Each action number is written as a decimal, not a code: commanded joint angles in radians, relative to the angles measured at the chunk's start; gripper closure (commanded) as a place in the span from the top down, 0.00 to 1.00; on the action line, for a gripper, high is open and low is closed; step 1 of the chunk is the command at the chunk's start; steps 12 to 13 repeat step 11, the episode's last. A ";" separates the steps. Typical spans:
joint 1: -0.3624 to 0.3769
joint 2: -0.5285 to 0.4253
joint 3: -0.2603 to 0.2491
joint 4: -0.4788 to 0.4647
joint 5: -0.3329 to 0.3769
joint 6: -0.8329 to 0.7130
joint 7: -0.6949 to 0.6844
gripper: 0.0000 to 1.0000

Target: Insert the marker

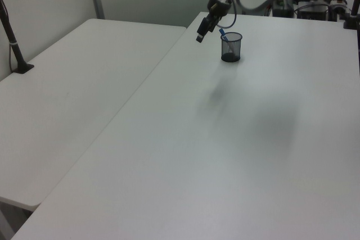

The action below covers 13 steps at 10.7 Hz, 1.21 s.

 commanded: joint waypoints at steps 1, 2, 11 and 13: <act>0.071 -0.171 -0.012 -0.040 -0.001 -0.328 -0.008 1.00; 0.081 -0.209 -0.013 -0.040 -0.005 -0.427 -0.021 1.00; 0.078 -0.391 -0.020 -0.112 -0.004 -0.689 -0.089 1.00; 0.078 -0.391 -0.020 -0.112 -0.004 -0.689 -0.089 1.00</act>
